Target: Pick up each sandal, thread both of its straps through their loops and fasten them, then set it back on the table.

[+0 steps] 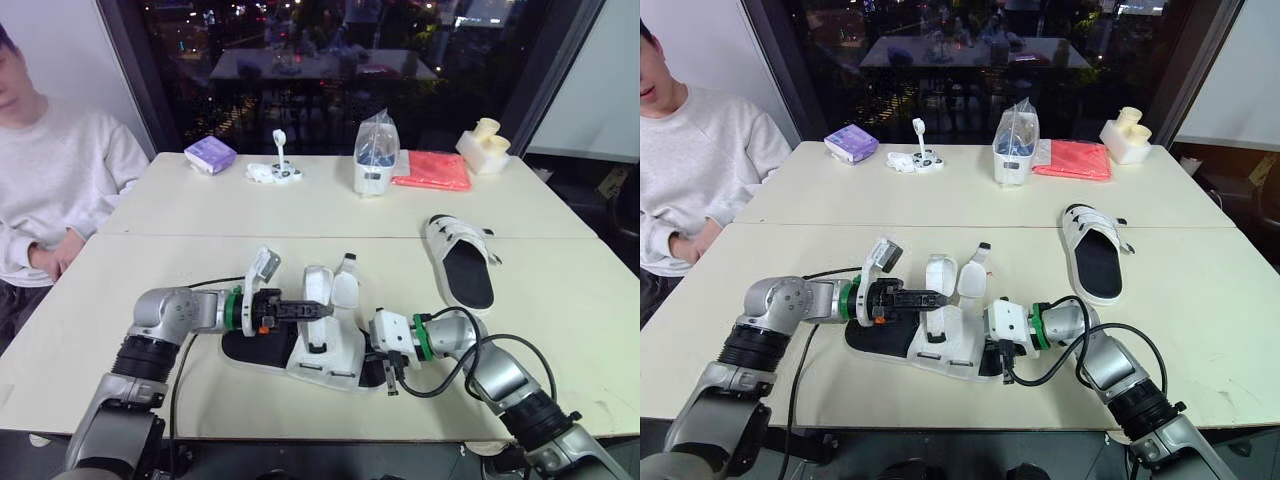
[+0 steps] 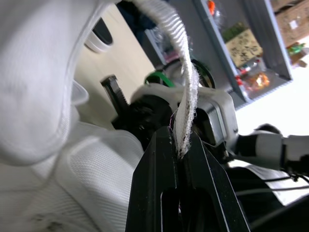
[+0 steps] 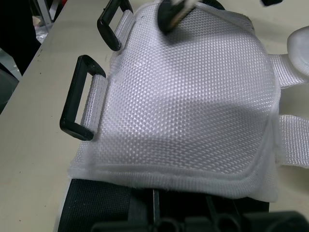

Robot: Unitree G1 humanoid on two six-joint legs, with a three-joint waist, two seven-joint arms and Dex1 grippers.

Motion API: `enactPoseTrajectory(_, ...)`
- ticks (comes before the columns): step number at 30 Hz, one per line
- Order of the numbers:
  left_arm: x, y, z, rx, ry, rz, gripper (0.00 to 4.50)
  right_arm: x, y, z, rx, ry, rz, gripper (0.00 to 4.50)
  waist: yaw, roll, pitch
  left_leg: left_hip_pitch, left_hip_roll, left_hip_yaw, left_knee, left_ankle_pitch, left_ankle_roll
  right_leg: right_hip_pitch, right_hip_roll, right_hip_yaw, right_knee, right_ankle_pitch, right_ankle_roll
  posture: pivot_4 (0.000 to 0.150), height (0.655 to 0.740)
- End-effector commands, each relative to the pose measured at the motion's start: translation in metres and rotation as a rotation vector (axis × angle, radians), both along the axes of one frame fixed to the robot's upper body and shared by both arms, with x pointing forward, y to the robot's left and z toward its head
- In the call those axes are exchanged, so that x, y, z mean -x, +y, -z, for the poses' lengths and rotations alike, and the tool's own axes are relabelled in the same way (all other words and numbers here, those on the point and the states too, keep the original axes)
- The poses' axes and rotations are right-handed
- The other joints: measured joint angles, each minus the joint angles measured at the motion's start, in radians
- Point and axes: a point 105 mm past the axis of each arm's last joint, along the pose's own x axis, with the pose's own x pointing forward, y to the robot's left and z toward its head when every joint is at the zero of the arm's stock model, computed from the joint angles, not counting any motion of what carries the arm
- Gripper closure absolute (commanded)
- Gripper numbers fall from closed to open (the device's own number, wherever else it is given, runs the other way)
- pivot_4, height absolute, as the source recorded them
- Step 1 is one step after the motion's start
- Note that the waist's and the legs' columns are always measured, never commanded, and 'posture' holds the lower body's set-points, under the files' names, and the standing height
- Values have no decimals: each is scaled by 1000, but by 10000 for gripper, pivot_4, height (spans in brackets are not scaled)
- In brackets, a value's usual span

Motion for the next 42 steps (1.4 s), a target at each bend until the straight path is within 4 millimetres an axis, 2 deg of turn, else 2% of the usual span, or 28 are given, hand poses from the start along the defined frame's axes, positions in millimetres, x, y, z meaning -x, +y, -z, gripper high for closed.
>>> enactPoseTrajectory(1, 3, -1, -10, 19, -25, 44, 44843, 1, -11, 21, 91, 44, 40, 45000, -1, 0, 0, 0, 0, 0, 0, 0, 0, 0, 0, 0, 0, 0, 0, 1500, 7400)
enactPoseTrajectory(11, 6, 2, 5, -34, -58, 74, 44843, 2, -12, 22, 101, 35, 37, 45000, -1, 0, 0, 0, 0, 0, 0, 0, -1, 0, 0, 0, 0, 0, 0, 1500, 7400)
enactPoseTrajectory(23, 9, 3, 10, -55, -83, 118, 44843, 2, -14, 22, 107, 34, 35, 45000, 0, 0, 0, 0, 0, 0, 0, 0, -1, 0, -1, 0, 0, 0, -1, 1500, 7400)
enactPoseTrajectory(31, 11, 4, 14, -95, -164, 165, 44843, 3, -12, 22, 103, 35, 36, 45000, 0, 0, 0, 0, 0, 0, -1, 0, -1, -1, -1, 0, 0, 0, -1, 1500, 7400)
enactPoseTrajectory(35, 16, 4, 14, -103, -207, 200, 44843, 3, -12, 22, 103, 36, 38, 45000, 0, 0, 0, 0, 0, 0, -1, 0, -1, -1, -1, 0, 0, -1, -1, 1500, 7400)
enactPoseTrajectory(42, 31, 10, 30, -155, -302, 256, 44843, 3, -12, 23, 102, 36, 40, 45000, -1, 0, 0, 0, 0, 0, -2, 0, -1, -2, -1, 0, 0, -1, -2, 1500, 7400)
